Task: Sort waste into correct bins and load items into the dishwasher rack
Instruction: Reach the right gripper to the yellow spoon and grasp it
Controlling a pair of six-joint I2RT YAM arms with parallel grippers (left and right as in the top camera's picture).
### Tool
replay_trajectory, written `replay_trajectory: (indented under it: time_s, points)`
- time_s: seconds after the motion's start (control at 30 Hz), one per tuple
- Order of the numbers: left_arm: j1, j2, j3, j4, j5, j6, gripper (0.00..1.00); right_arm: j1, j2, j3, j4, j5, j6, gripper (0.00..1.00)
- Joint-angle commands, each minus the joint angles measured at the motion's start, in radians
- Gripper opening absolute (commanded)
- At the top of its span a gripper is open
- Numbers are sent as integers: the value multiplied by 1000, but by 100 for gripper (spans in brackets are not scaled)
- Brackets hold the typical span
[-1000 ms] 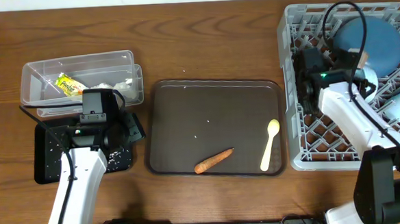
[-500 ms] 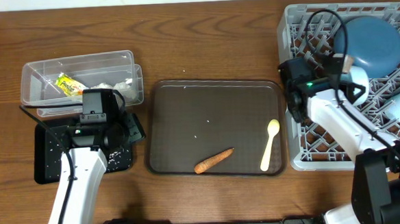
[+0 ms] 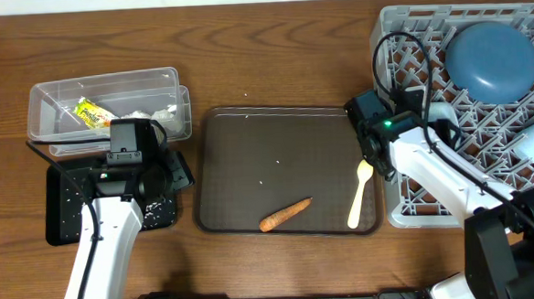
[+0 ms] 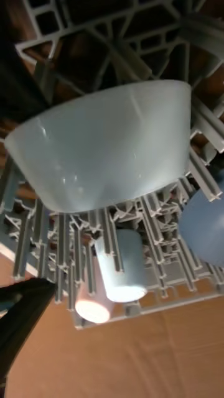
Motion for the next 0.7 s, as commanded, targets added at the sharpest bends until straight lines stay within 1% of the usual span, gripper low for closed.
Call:
replay_trajectory:
  time_s: [0.0, 0.1, 0.17, 0.23, 0.33, 0.4, 0.47, 0.57, 0.67]
  points:
    - [3, 3, 6, -4, -12, 5, 57, 2, -26, 2, 3, -119, 10, 83]
    - [3, 3, 6, -3, -12, 5, 57, 2, -93, 20, 15, -187, -1, 90]
    - [3, 3, 6, -4, -12, 5, 57, 2, -149, 35, 41, -283, -44, 92]
    - [3, 3, 6, -3, -12, 5, 57, 2, -200, 47, 81, -437, -128, 91]
    - [3, 3, 5, -3, -12, 5, 57, 2, -274, 51, 138, -744, -255, 88]
    - [3, 3, 6, -3, -12, 5, 57, 4, -301, 51, 140, -877, -250, 85]
    - [3, 3, 6, -3, -12, 5, 57, 12, -308, 51, 124, -955, -206, 84]
    - [3, 3, 6, -3, -12, 5, 57, 45, -291, 51, 70, -968, -108, 83]
    - [3, 3, 6, -3, -12, 5, 57, 84, -253, 51, 34, -948, -74, 82]
